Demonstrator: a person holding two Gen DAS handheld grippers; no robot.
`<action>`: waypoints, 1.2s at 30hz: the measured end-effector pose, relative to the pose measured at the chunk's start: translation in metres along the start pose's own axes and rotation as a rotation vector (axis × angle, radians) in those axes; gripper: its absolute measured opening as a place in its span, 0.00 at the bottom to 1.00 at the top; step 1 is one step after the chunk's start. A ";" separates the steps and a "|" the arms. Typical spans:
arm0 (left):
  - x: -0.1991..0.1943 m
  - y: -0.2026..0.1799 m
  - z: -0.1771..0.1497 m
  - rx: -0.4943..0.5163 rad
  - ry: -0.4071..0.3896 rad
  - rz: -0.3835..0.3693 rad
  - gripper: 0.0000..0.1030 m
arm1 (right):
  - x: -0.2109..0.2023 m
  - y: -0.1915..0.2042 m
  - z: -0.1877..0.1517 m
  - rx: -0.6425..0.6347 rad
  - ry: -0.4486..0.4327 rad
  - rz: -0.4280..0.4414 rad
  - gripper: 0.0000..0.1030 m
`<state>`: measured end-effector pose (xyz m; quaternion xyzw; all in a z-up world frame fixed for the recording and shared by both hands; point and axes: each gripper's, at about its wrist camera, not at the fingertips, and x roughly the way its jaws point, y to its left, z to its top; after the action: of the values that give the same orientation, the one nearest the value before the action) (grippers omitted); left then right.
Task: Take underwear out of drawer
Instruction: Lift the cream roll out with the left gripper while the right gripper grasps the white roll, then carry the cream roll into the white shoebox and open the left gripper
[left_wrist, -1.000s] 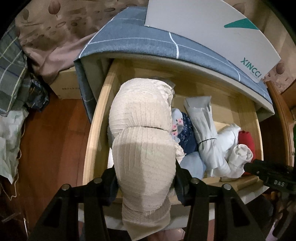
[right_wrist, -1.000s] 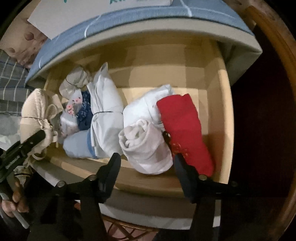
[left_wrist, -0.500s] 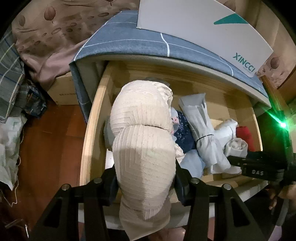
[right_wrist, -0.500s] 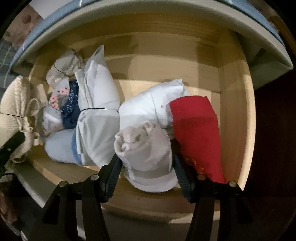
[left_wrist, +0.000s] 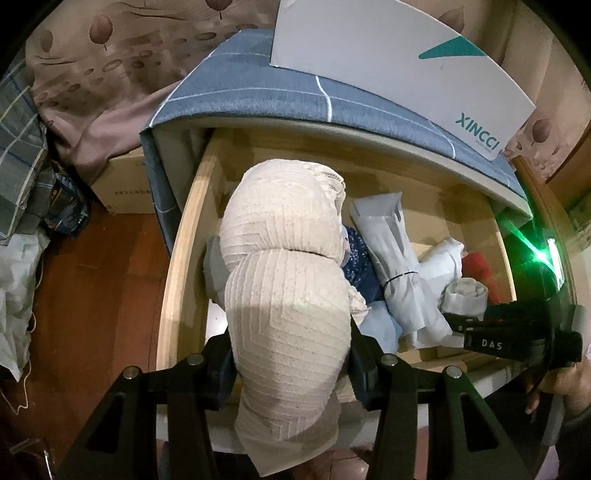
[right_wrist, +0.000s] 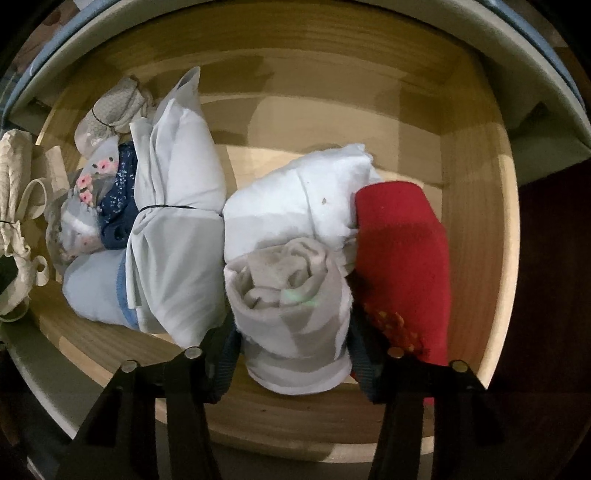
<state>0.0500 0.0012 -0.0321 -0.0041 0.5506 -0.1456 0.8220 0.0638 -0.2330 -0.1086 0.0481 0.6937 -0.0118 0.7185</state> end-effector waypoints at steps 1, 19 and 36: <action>0.000 -0.001 0.000 0.000 -0.002 0.000 0.49 | -0.001 -0.002 -0.003 0.002 -0.009 0.002 0.43; -0.039 0.001 0.023 0.032 -0.081 -0.017 0.49 | -0.027 -0.028 -0.060 0.069 -0.215 0.067 0.38; -0.149 -0.042 0.137 0.185 -0.330 -0.058 0.49 | -0.031 -0.029 -0.057 0.077 -0.227 0.074 0.38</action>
<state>0.1124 -0.0241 0.1634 0.0319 0.3921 -0.2164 0.8935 0.0034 -0.2590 -0.0809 0.0999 0.6046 -0.0173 0.7901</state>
